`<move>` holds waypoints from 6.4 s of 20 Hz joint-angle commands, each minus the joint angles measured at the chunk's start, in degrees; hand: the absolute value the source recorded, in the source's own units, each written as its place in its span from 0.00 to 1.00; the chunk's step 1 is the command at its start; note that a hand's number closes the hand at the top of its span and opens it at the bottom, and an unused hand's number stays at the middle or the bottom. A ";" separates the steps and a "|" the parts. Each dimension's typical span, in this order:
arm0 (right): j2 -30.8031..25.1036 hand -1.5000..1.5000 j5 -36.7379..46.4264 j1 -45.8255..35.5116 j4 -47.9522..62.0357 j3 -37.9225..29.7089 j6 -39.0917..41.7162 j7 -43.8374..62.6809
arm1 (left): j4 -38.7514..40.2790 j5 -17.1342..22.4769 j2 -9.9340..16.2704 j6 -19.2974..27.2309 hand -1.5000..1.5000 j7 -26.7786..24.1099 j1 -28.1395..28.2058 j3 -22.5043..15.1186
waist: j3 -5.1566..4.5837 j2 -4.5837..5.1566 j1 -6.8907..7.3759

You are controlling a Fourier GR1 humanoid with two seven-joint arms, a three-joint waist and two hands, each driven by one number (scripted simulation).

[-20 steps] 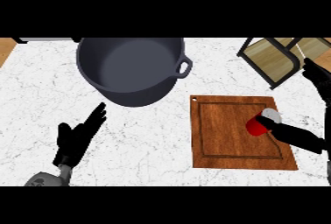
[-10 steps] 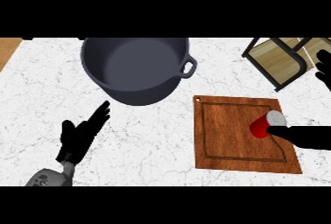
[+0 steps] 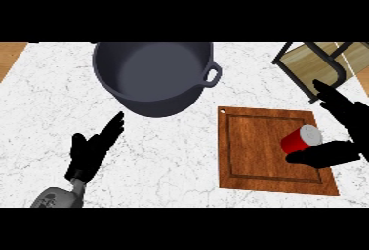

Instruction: Pick the can from the cutting board and place it in the pot

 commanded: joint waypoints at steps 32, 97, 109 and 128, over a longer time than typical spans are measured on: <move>19.33 0.00 -3.37 10.74 21.72 -17.23 15.74 -31.66 | -2.84 -7.09 -4.95 -8.04 0.50 3.04 3.15 9.42 | -0.01 -0.12 -0.51; 37.65 1.00 47.45 -50.82 54.93 -2.31 -0.14 -21.10 | -2.07 -14.74 -13.75 -9.74 0.50 3.87 1.60 11.25 | -0.04 0.30 1.26; 38.30 1.00 55.31 -68.35 81.89 6.69 2.49 -14.32 | 0.54 -14.61 -12.41 -12.57 0.50 3.57 -2.41 11.63 | -0.19 1.40 4.41; 38.31 0.00 34.49 -65.87 81.01 -4.02 -10.69 -17.93 | 2.28 -16.32 -15.51 -11.65 0.50 4.50 -6.36 9.39 | 0.10 2.51 7.78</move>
